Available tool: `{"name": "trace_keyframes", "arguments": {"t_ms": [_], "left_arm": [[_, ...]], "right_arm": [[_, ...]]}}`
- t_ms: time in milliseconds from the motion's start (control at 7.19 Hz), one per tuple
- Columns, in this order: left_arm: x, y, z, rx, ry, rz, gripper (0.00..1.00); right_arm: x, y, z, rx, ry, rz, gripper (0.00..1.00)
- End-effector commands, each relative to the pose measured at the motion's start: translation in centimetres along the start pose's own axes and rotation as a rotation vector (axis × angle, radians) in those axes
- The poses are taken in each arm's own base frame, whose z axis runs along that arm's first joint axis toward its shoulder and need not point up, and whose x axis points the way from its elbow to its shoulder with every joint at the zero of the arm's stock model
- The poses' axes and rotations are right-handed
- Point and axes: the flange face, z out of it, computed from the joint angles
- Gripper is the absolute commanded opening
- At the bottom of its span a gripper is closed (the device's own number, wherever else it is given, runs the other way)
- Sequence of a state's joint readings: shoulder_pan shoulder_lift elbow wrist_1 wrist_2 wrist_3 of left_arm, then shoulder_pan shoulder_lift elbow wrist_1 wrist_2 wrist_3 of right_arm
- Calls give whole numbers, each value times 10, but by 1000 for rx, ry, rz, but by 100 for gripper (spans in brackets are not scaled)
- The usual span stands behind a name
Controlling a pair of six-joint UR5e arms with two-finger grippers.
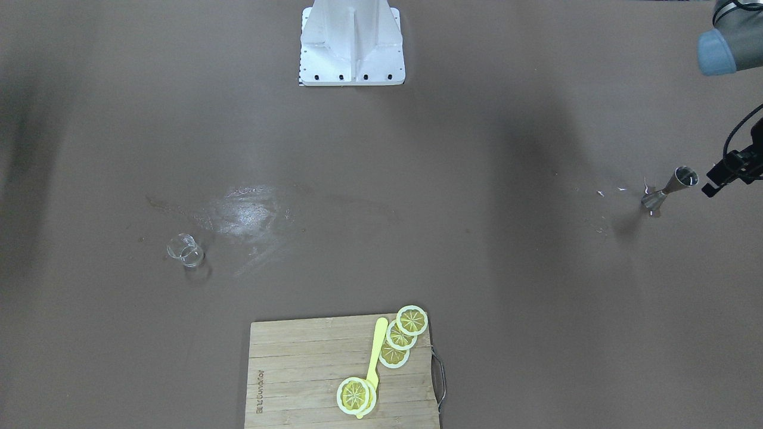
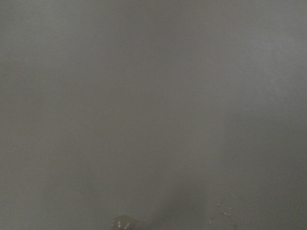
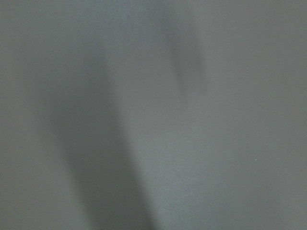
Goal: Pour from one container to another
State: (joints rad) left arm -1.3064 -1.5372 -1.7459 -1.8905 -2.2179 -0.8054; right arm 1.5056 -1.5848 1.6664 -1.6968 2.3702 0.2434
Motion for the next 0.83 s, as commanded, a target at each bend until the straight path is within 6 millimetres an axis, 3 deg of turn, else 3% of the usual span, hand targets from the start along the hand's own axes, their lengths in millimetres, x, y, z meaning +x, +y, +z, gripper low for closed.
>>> {"name": "trace_keyframes", "arguments": {"t_ms": [0, 139, 417, 696], "left_arm": [[-74, -22, -30, -51, -76, 56, 99], [-107, -28, -40, -73, -80, 108, 98], [-133, -25, -49, -120, -52, 65, 98], [-158, 1, -35, -173, -5, 34, 98]], "right_arm": [[-4, -1, -5, 6, 2, 34, 100], [-5, -1, -7, 15, 16, 59, 100], [-1, 0, -4, 16, 34, 63, 100], [1, 0, -3, 15, 38, 63, 100]]}}
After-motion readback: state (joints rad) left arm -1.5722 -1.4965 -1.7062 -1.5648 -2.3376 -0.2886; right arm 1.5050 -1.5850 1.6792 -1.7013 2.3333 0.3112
